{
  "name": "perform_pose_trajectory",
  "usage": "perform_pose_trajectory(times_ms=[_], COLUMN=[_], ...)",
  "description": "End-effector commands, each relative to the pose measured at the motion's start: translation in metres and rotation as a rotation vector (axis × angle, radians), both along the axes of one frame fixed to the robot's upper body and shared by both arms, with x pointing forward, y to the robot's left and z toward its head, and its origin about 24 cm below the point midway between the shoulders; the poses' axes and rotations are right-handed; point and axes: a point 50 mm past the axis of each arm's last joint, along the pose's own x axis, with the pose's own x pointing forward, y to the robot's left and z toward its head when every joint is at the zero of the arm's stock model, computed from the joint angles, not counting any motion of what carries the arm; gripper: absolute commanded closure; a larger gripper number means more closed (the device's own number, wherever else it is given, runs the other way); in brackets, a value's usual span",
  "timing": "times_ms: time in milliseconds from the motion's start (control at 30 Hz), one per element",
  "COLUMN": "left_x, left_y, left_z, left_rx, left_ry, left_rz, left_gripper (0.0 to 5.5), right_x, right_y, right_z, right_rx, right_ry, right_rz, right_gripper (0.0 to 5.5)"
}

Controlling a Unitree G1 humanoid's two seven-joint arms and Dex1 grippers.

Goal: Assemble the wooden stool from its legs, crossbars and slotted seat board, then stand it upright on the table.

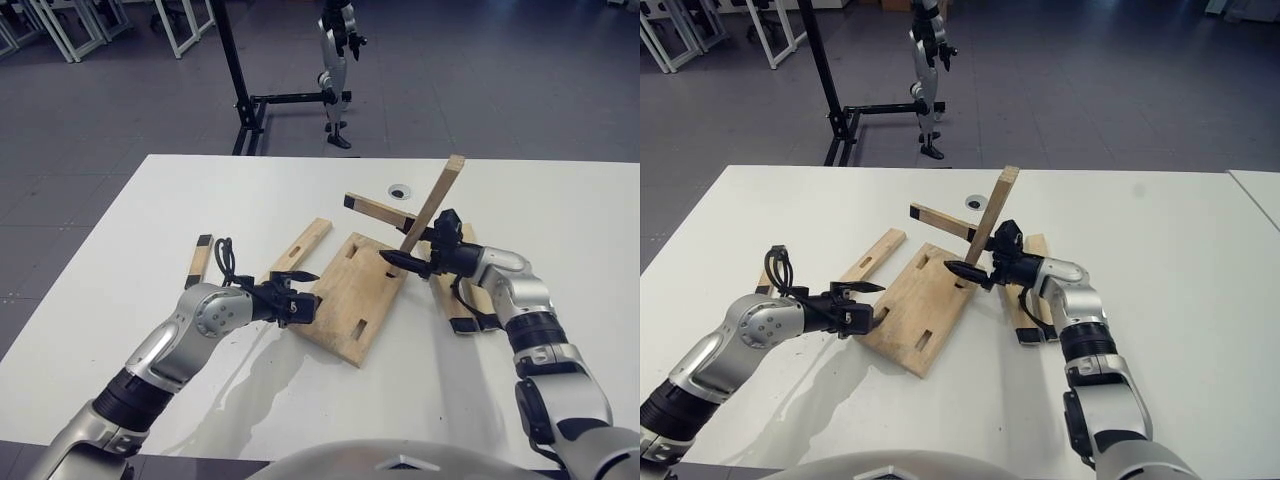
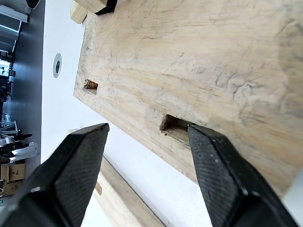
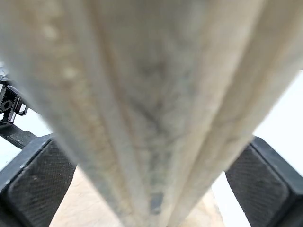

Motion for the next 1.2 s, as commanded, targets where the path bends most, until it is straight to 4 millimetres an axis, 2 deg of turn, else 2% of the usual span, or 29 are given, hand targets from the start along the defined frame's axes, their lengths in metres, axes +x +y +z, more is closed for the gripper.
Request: perform_pose_trajectory(times_ms=[33, 267, 433, 633, 700, 767, 800, 833, 900, 1033, 1067, 1133, 1200], left_x=[-0.016, -0.017, -0.019, -0.021, -0.021, -0.024, -0.027, -0.028, -0.030, -0.031, -0.031, -0.032, -0.031], left_y=[0.003, 0.002, -0.001, 0.004, 0.003, 0.002, 0.002, 0.002, 0.002, 0.000, -0.001, -0.002, -0.003], left_z=[-0.024, -0.025, -0.026, -0.028, -0.027, -0.025, -0.024, -0.024, -0.023, -0.025, -0.026, -0.027, -0.027], left_rx=[0.035, 0.034, 0.028, 0.045, 0.048, 0.049, 0.051, 0.054, 0.056, 0.053, 0.053, 0.050, 0.048], left_ry=[0.123, 0.122, 0.121, 0.123, 0.122, 0.128, 0.132, 0.134, 0.136, 0.140, 0.142, 0.143, 0.143], left_rz=[0.017, 0.026, 0.031, 0.073, 0.092, 0.089, 0.088, 0.085, 0.089, 0.092, 0.090, 0.087, 0.087], left_gripper=[2.43, 2.43, 2.43, 2.43, 2.43, 2.43, 2.43, 2.43, 2.43, 2.43, 2.43, 2.43, 2.43], right_x=[-0.009, -0.018, -0.021, -0.025, -0.021, 0.000, 0.006, 0.011, 0.018, 0.025, 0.024, 0.020, 0.014], right_y=[-0.006, -0.014, -0.033, -0.061, -0.082, -0.125, -0.136, -0.139, -0.120, -0.062, -0.050, -0.022, -0.005], right_z=[-0.004, -0.007, -0.010, 0.009, 0.017, 0.037, 0.051, 0.065, 0.097, 0.170, 0.183, 0.205, 0.214], right_rx=[-0.027, -0.039, -0.089, -0.122, -0.244, -0.333, -0.314, -0.261, -0.123, 0.053, 0.073, 0.136, 0.183], right_ry=[0.030, 0.054, 0.063, 0.023, -0.045, -0.092, -0.103, -0.121, -0.182, -0.294, -0.302, -0.297, -0.274], right_rz=[0.009, -0.007, -0.053, -0.105, -0.256, -0.728, -0.881, -0.976, -0.986, -0.911, -0.885, -0.796, -0.731], right_gripper=[0.71, 0.71, 0.71, 0.71, 0.71, 0.71, 0.71, 0.71, 1.12, 2.01, 2.25, 2.25, 2.25])
